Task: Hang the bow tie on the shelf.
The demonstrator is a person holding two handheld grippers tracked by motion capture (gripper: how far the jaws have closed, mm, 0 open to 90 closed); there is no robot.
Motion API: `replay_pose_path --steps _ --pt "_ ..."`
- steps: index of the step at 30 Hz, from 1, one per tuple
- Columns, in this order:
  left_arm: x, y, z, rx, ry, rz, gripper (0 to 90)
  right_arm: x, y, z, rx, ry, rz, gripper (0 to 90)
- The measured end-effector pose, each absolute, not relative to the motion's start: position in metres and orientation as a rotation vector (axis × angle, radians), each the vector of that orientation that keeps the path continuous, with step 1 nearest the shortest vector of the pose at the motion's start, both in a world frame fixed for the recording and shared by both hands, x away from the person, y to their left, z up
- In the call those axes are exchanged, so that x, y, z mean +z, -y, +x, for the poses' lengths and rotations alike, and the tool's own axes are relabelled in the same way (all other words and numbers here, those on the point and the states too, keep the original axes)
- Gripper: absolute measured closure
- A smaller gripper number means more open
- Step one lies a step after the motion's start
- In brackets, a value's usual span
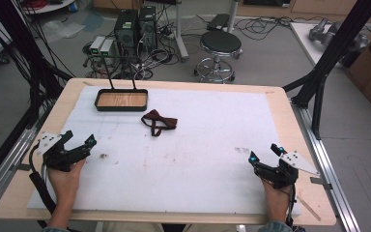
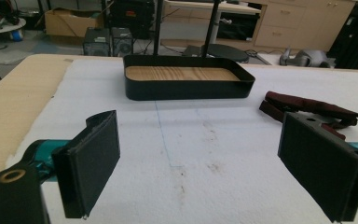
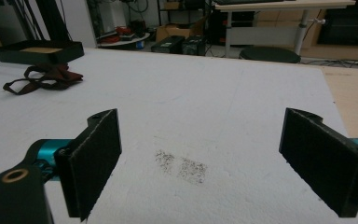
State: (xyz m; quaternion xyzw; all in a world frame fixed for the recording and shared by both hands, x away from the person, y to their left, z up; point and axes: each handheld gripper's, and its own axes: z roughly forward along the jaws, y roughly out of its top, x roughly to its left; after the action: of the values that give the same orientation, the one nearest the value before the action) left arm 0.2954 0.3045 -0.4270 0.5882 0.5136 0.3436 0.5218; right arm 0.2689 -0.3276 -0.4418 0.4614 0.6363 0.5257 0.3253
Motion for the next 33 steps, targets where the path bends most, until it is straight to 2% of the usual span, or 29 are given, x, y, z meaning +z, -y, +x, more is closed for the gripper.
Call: replay_pose_path --steps 33 --pt "-0.4248 -0.2988 0.2992 0.732 -1.149 1.466 19.7 -0.4428 0.3266 0.2702 1.373 -1.691 1.215 11.8"
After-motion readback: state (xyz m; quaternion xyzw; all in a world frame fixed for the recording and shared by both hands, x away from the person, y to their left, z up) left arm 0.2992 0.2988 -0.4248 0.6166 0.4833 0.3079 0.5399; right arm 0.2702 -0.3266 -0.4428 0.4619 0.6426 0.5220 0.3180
